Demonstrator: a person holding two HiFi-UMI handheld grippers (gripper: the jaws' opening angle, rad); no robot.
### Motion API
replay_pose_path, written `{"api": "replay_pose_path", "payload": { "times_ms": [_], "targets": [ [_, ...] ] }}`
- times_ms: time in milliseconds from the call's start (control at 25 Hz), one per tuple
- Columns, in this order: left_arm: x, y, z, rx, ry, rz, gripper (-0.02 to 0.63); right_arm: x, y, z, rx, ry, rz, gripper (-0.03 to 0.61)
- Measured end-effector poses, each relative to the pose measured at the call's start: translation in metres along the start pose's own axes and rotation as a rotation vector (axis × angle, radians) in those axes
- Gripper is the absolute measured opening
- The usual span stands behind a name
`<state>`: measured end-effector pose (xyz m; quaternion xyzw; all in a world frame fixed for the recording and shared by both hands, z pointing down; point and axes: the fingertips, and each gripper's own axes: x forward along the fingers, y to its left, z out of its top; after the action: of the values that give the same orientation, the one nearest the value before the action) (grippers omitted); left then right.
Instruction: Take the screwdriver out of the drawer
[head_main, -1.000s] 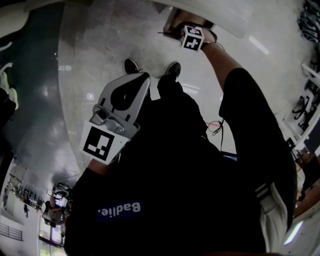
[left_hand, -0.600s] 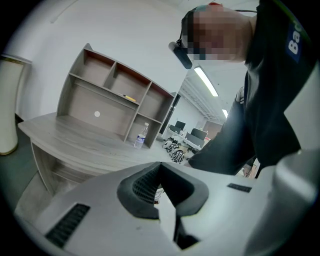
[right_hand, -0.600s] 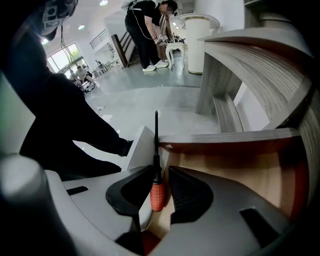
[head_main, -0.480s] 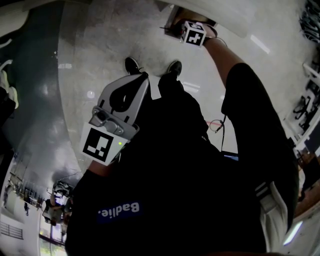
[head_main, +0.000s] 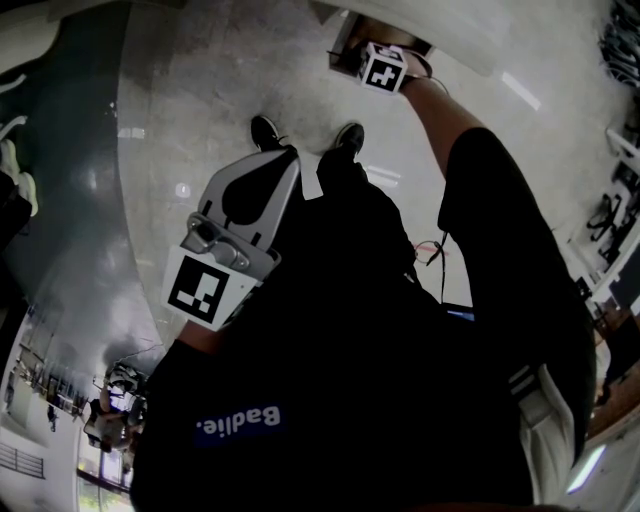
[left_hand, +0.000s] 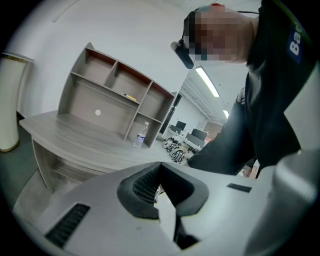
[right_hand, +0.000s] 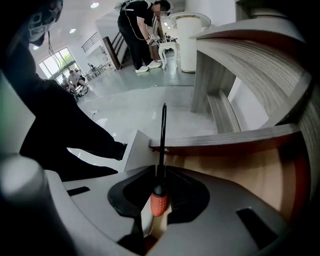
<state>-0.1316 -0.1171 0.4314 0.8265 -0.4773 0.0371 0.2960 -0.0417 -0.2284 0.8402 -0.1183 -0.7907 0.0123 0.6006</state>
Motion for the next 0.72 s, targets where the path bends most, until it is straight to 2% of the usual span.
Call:
{"api": "replay_pose_path", "payload": {
  "times_ms": [400, 720],
  "targets": [
    [-0.006, -0.016, 0.023, 0.044, -0.057, -0.043, 0.002, -0.068, -0.006, 0.024, 0.048, -0.127, -0.109, 0.084],
    [-0.015, -0.036, 0.050, 0.100, -0.109, -0.086, 0.002, -0.154, 0.017, 0.053, 0.052, -0.256, -0.211, 0.084]
  ]
}}
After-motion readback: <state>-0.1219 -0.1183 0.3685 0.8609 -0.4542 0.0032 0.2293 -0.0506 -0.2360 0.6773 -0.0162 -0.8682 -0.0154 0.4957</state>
